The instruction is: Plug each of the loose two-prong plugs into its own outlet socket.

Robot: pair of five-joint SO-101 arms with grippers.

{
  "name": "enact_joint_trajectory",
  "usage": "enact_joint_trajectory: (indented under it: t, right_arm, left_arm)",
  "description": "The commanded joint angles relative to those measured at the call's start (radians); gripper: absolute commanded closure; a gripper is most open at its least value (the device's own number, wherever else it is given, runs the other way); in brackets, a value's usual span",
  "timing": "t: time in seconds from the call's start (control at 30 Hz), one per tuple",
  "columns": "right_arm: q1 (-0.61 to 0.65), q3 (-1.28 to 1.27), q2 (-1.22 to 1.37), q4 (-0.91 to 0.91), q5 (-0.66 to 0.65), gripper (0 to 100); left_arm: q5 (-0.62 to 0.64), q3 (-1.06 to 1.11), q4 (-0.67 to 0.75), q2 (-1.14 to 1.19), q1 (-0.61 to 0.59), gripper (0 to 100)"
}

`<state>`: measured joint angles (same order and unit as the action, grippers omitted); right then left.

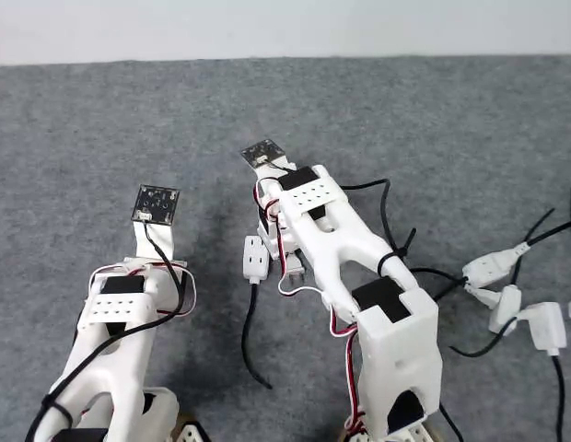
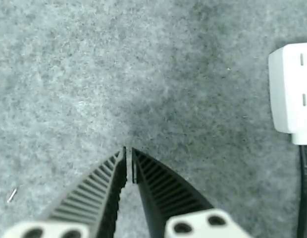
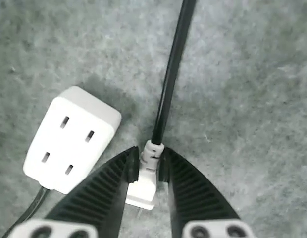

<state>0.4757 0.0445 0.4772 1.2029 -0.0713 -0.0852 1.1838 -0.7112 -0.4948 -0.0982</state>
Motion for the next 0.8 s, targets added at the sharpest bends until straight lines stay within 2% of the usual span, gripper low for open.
enact_joint_trajectory:
  t: [0.0, 0.13, 0.2, 0.33, 0.57, 0.77]
  right_arm:
    - [0.008, 0.006, -0.008, 0.007, 0.000, 90.9]
    - [0.010, 0.005, -0.008, 0.013, 0.000, 80.7]
    - [0.010, 0.003, -0.008, 0.013, 0.006, 83.1]
    - [0.008, 0.003, -0.008, 0.015, 0.008, 98.6]
    - [0.005, 0.029, -0.005, 0.059, 0.043, 99.1]
    - [0.024, 0.112, -0.185, 0.165, 0.052, 99.1]
  left_arm:
    - [0.011, -0.004, 0.018, -0.025, -0.006, 99]
    - [0.011, -0.004, 0.018, -0.025, -0.006, 99]
    - [0.011, -0.004, 0.018, -0.025, -0.006, 99]
    - [0.011, -0.004, 0.018, -0.025, -0.006, 99]
    - [0.011, -0.004, 0.018, -0.025, -0.006, 99]
    - [0.020, -0.025, 0.009, -0.014, -0.031, 99]
